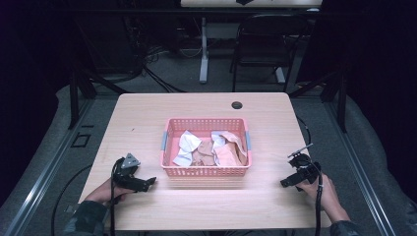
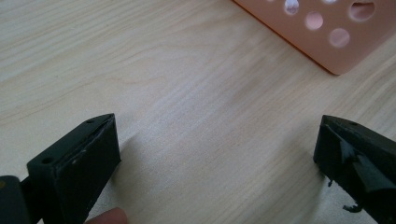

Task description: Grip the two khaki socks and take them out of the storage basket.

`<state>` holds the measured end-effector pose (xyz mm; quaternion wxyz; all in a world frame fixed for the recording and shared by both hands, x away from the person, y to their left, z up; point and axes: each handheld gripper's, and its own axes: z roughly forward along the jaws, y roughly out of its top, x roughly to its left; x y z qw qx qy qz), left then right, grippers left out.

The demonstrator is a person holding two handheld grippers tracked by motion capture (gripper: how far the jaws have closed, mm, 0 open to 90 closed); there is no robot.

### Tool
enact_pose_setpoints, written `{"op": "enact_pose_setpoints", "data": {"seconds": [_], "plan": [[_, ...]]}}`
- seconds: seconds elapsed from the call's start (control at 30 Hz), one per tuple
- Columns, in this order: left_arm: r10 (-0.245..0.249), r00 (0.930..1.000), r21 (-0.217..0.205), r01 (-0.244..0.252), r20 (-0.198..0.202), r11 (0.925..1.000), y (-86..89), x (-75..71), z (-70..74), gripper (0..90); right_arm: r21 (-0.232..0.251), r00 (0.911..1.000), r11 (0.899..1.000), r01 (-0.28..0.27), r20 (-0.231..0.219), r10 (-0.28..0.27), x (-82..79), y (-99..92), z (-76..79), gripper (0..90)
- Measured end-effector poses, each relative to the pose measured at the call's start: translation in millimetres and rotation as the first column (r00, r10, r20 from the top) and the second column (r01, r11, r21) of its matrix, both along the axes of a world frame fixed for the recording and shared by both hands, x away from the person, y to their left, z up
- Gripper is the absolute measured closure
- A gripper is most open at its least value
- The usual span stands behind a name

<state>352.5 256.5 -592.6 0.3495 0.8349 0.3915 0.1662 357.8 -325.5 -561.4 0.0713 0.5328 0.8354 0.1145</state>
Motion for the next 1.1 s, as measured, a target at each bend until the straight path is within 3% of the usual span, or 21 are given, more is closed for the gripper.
{"op": "enact_pose_setpoints", "data": {"seconds": [0.33, 0.63, 0.73, 0.77, 0.83, 0.97, 1.0, 1.1], "plan": [[0.0, 1.0, 0.0, 0.0, 0.0, 1.0, 0.0, 0.0, 0.1, 0.4, 0.011, 0.9999, 1.0, 0.013, 0.006, -0.013, -0.8, 0.1, -0.1, 0.0], [-0.003, 1.0, 0.0, 0.003, 0.0, 1.0, 0.0, 0.2, 0.0, 0.3, -0.025, 0.9996, 1.0, 0.015, -0.022, -0.015, 2.3, 1.7, 1.0, 0.0], [-0.008, 1.0, 0.001, 0.008, 0.002, 1.0, 0.1, 0.4, 0.1, 0.4, -0.04, 1.0, 0.999, 0.004, -0.003, -0.004, 1.2, 3.4, 6.7, 0.0], [-0.008, 1.0, 0.001, 0.008, 0.001, 1.0, 0.1, 0.4, 0.1, 0.4, -0.025, 0.9991, 0.999, 0.023, 0.035, -0.023, -0.2, 4.4, 7.6, 0.0], [-0.008, 1.0, 0.001, 0.008, 0.001, 1.0, 0.1, 0.4, 0.1, 0.3, -0.041, 0.9997, 0.999, 0.002, 0.023, -0.001, 0.8, 3.6, 13.0, 0.0], [-0.008, 1.0, 0.002, 0.008, 0.001, 1.0, 0.1, 0.4, 0.1, 0.4, -0.011, 0.9983, 1.0, -0.023, 0.053, 0.024, 0.9, 7.4, 28.0, 0.0], [-0.009, 1.0, 0.002, 0.009, 0.002, 1.0, 0.2, 0.4, 0.1, 0.4, -0.002, 0.9985, 0.999, -0.033, 0.043, 0.033, 1.1, 8.7, 30.1, 0.0], [-0.009, 1.0, 0.002, 0.009, 0.002, 1.0, 0.1, 0.4, 0.1, 0.4, -0.014, 0.9977, 0.999, -0.048, 0.049, 0.048, 1.0, 10.8, 34.3, 0.0]]}}
